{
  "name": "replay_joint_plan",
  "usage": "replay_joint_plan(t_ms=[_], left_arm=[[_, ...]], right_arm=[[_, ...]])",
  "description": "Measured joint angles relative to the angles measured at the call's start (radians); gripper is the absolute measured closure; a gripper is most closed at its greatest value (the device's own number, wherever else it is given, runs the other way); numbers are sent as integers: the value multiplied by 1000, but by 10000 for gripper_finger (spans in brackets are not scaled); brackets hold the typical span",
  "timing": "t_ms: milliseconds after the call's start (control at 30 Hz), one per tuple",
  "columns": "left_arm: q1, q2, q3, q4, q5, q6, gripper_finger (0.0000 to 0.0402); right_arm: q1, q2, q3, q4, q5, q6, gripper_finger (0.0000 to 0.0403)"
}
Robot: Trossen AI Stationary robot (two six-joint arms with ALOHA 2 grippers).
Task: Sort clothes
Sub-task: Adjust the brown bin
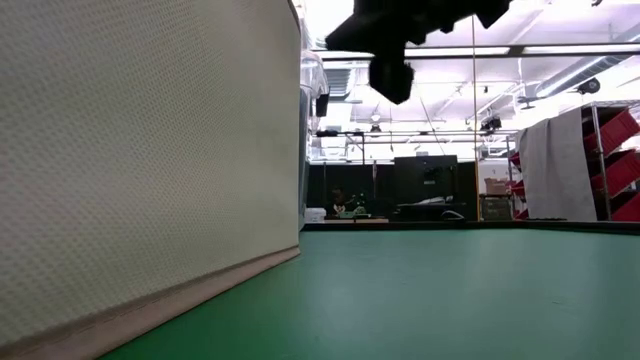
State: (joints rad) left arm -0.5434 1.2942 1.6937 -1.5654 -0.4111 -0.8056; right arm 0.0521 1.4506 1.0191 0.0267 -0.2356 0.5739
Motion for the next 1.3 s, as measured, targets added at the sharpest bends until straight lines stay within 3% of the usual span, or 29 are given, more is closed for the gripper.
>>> replay_joint_plan(t_ms=[167,367,833,1300], left_arm=[[0,0,47,-6,-140,8,402],[0,0,82,-6,-210,19,402],[0,2,85,-6,-209,27,402],[0,2,85,-6,-209,56,402]], right_arm=[[26,35,2,116,-8,-11,390],[35,88,44,114,-4,-18,390],[19,191,206,-39,27,-98,390],[-16,205,234,-55,38,-124,390]])
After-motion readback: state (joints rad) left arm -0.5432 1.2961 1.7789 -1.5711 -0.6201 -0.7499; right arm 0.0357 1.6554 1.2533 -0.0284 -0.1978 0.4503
